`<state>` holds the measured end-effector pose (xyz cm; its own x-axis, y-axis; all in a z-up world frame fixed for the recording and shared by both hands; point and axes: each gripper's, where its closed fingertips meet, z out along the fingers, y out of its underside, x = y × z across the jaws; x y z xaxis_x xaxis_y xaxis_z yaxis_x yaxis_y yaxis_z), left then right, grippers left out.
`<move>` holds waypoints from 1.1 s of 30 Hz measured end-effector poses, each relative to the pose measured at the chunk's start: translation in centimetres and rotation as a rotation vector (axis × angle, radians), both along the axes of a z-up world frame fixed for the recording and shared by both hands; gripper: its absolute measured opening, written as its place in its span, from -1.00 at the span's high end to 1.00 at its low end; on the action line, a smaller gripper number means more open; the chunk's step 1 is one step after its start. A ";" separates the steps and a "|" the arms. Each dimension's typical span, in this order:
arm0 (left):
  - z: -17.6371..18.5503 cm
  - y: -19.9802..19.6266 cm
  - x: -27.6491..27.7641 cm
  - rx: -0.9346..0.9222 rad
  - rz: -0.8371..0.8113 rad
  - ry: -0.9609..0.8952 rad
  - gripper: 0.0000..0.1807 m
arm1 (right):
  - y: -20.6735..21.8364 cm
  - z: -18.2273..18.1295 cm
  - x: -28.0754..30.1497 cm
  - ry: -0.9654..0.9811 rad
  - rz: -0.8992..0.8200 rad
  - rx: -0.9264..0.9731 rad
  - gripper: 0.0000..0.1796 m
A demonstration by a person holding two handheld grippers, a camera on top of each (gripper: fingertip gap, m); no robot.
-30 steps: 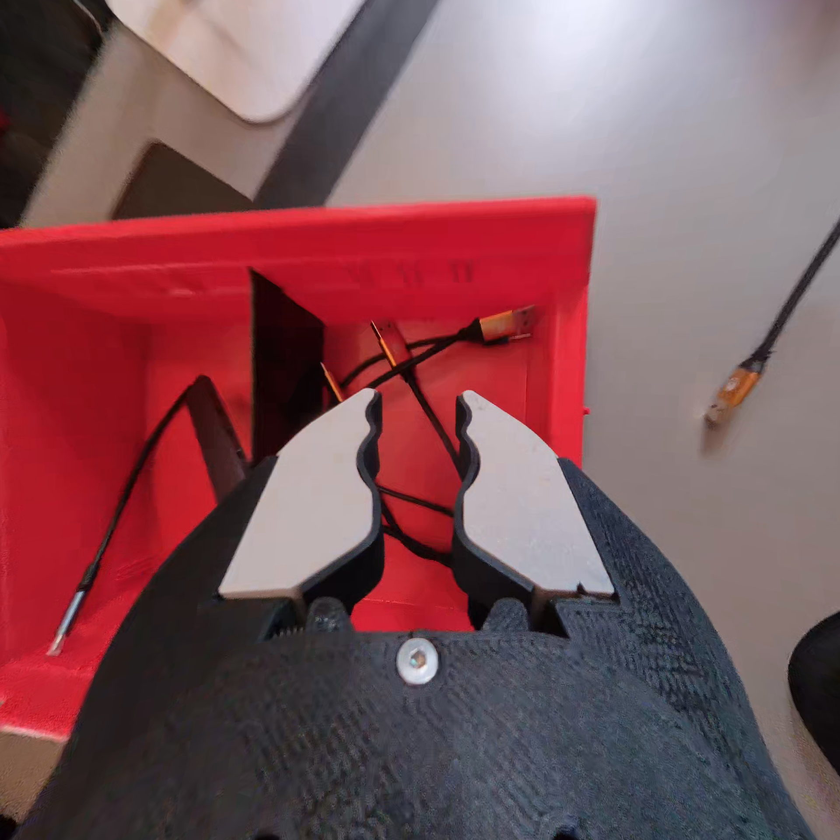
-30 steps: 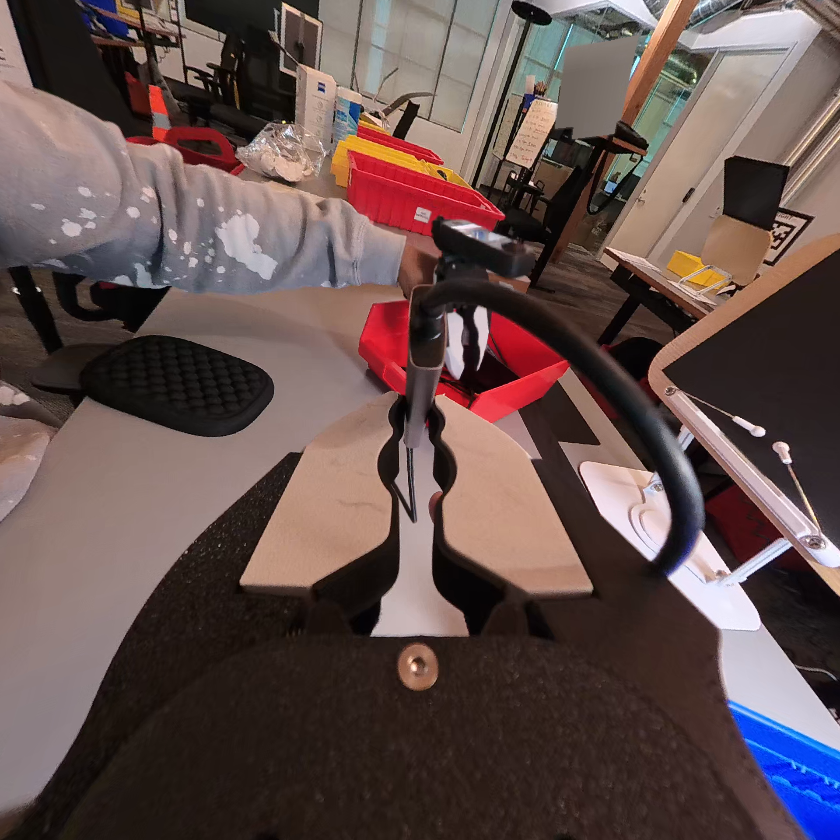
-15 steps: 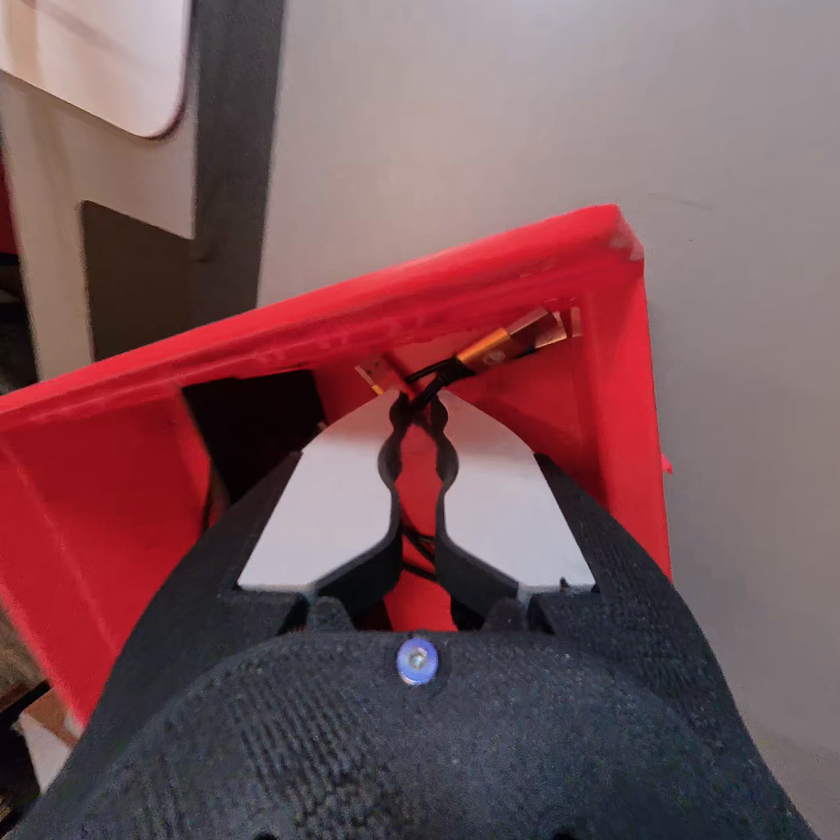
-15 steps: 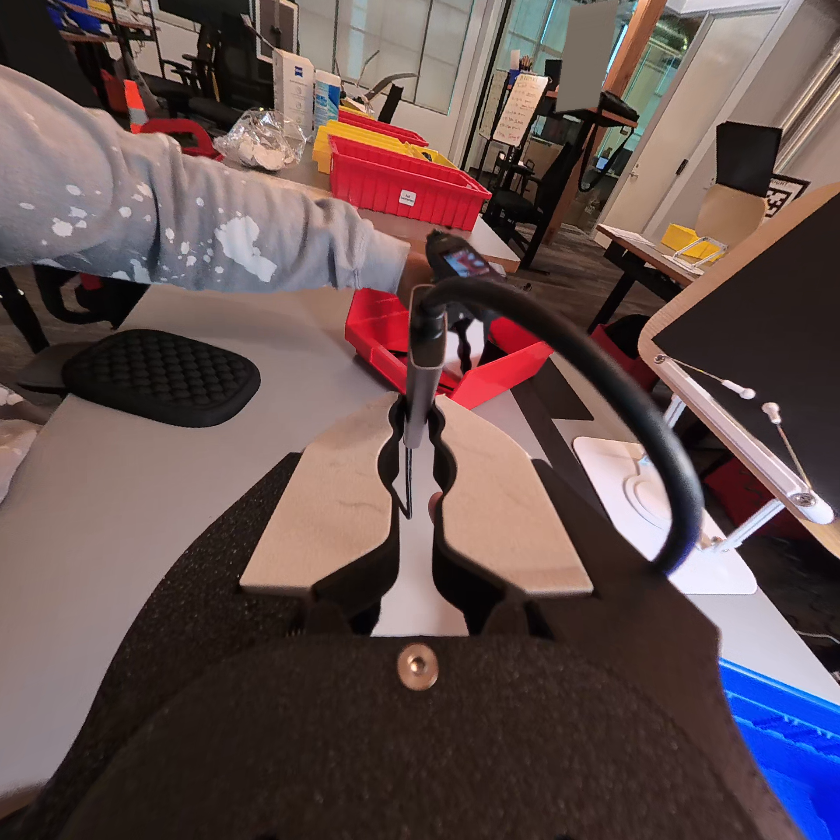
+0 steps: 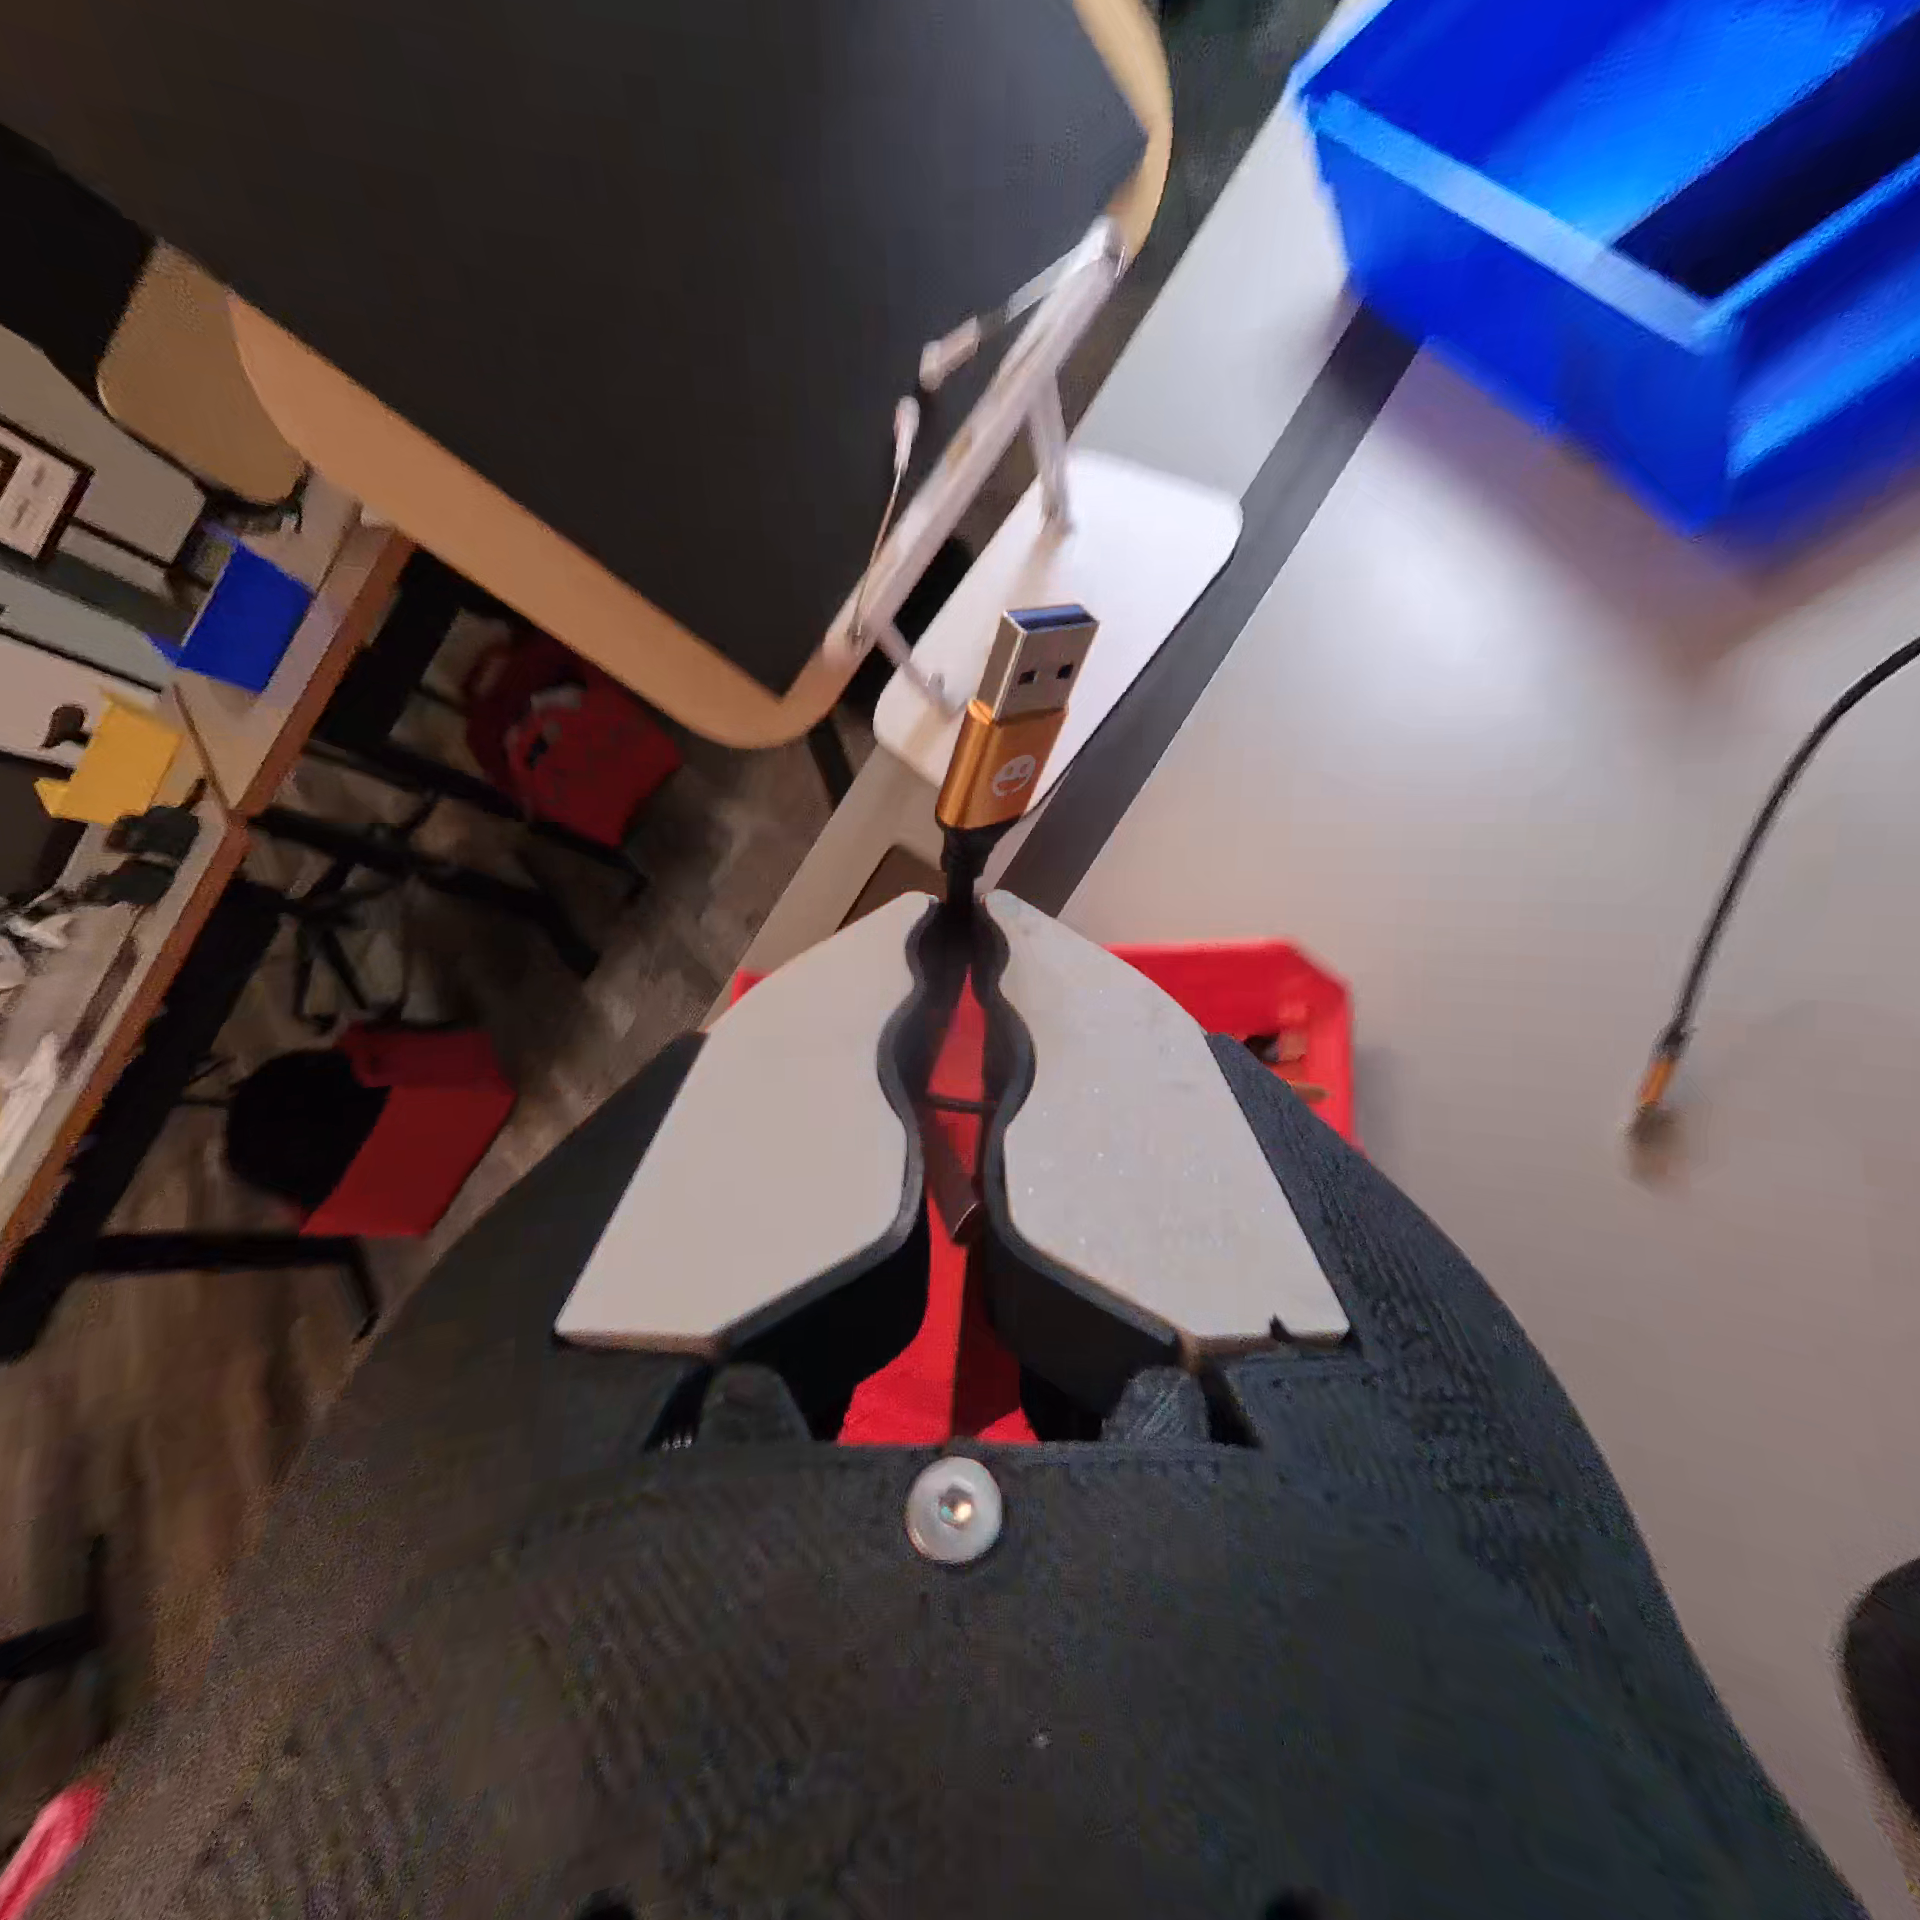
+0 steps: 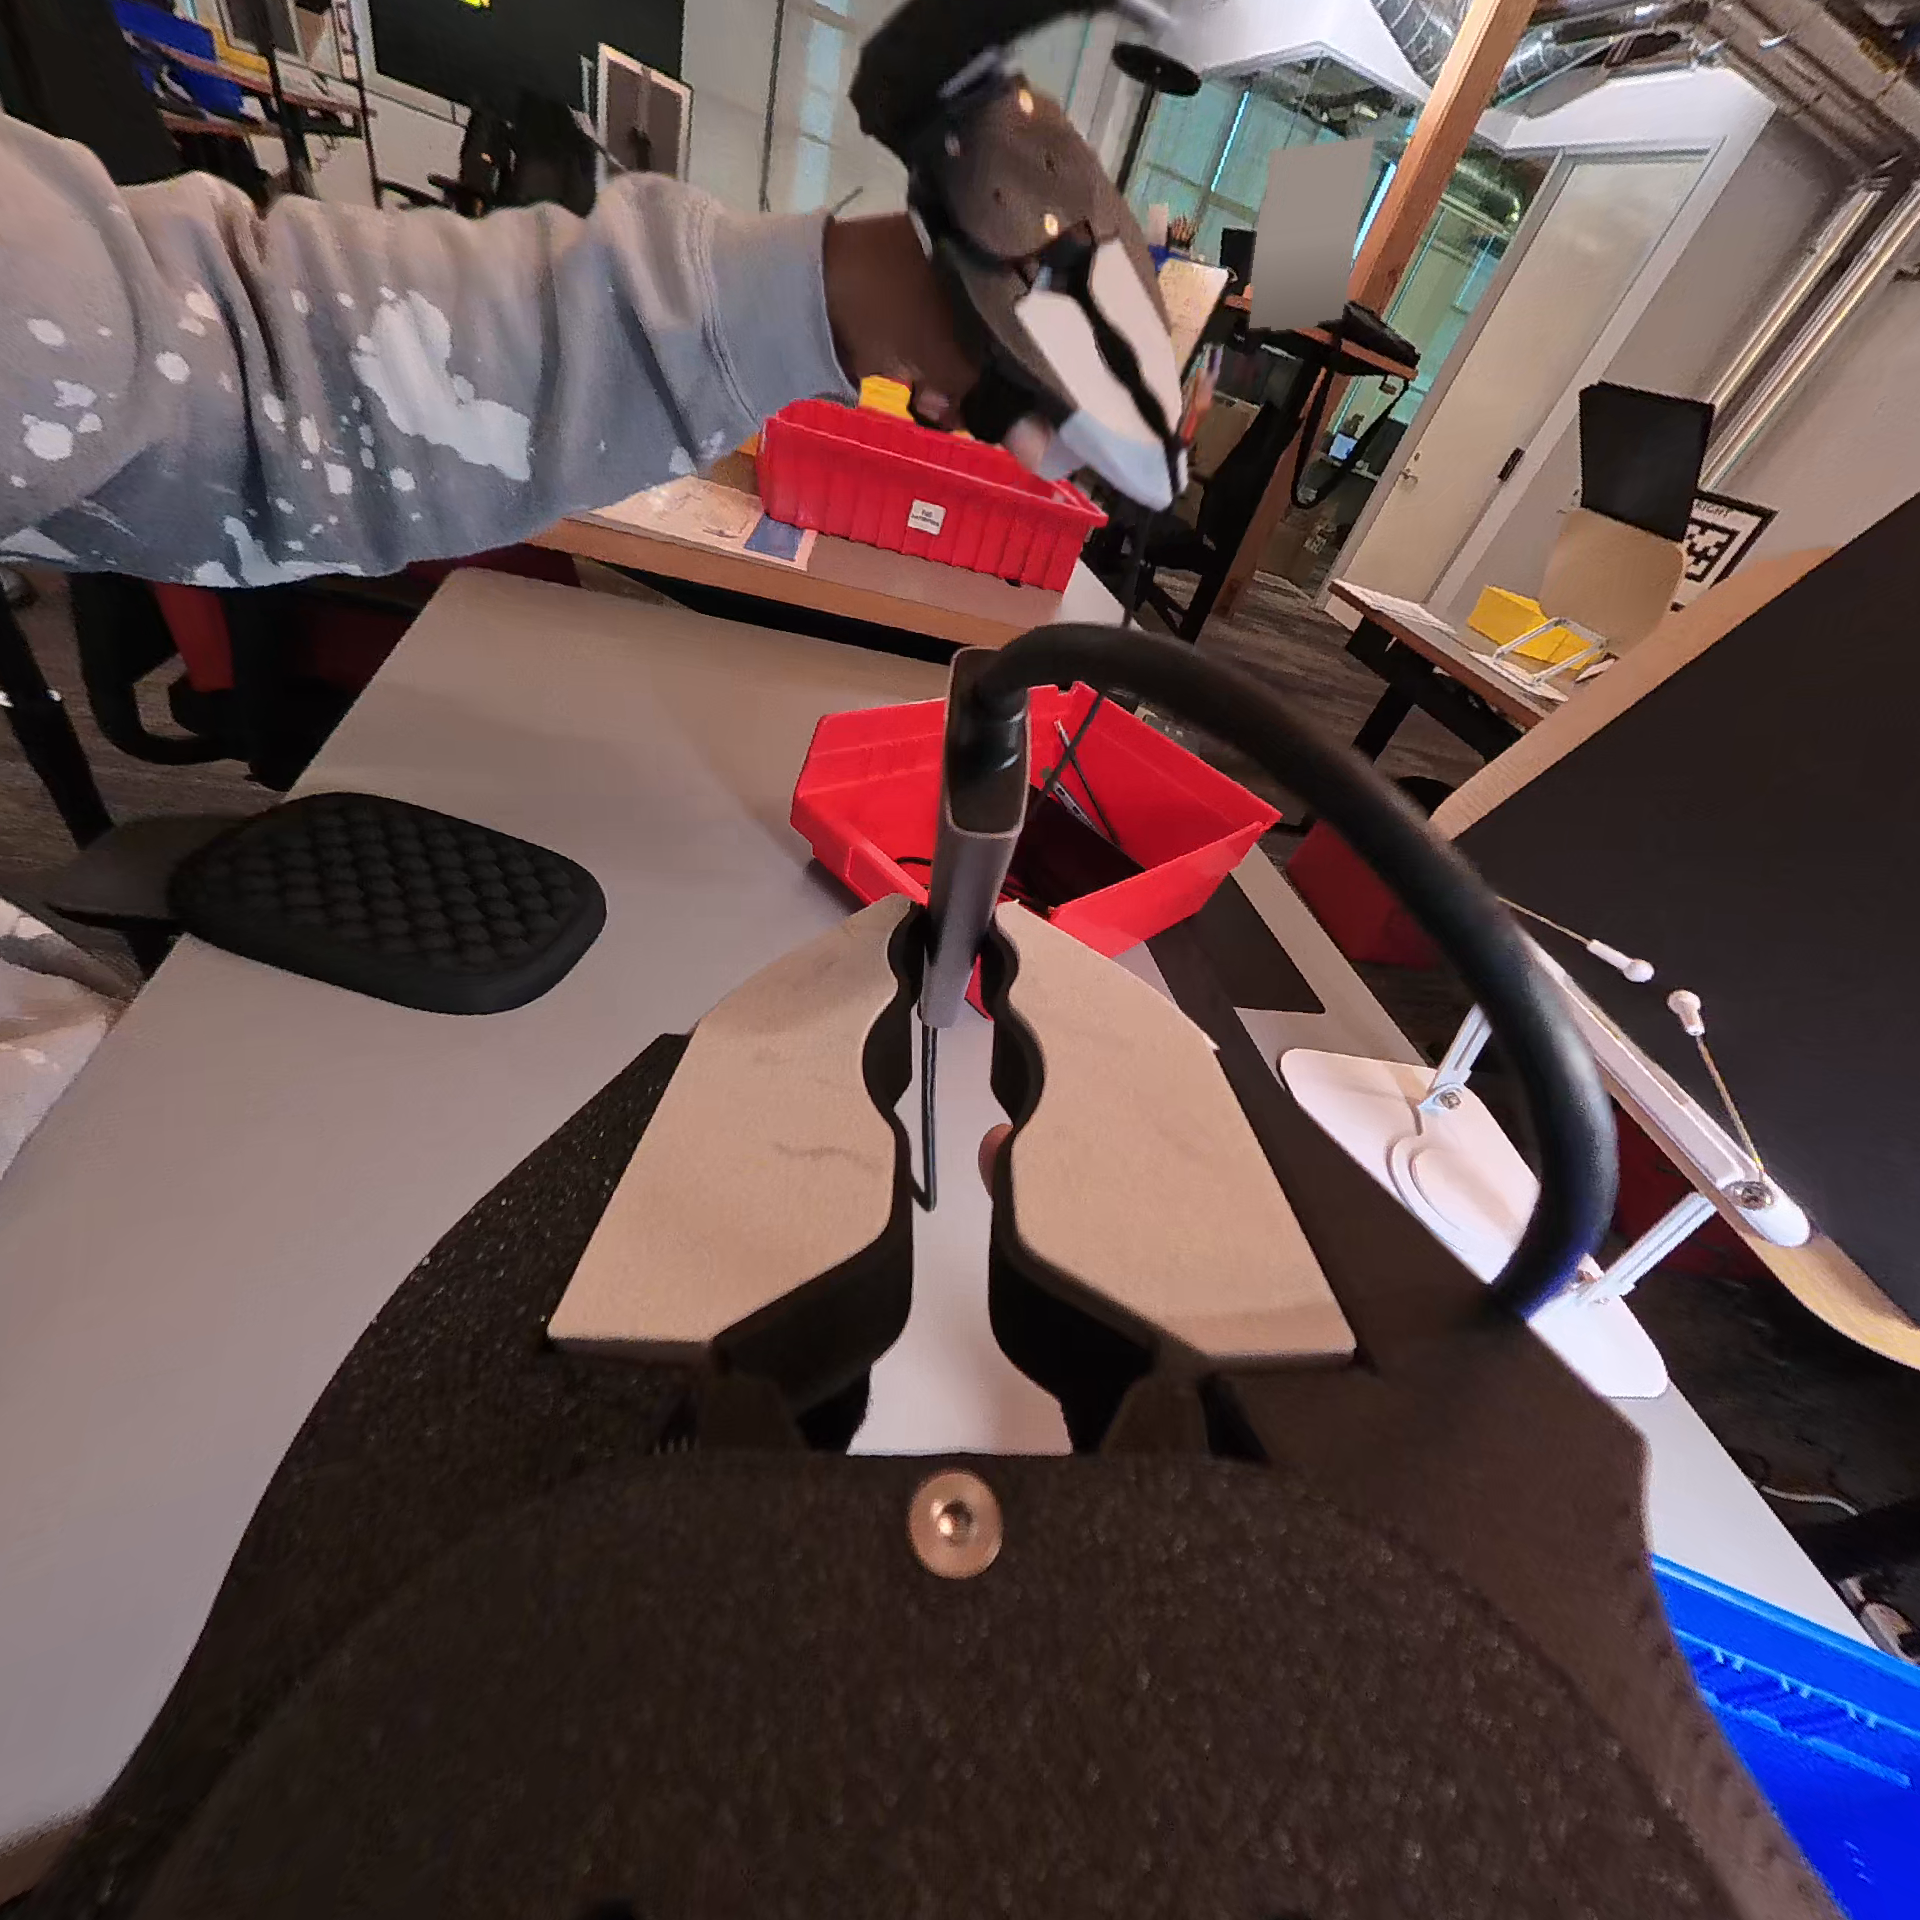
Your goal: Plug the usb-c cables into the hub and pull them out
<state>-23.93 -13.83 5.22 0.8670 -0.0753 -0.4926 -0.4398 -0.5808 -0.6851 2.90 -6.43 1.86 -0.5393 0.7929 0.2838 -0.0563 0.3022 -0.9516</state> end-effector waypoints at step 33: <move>-28.5 -8.8 24.5 -0.600 -0.702 -0.306 0.69 | 3.0 -3.9 -1.1 -0.145 -0.053 -0.014 0.90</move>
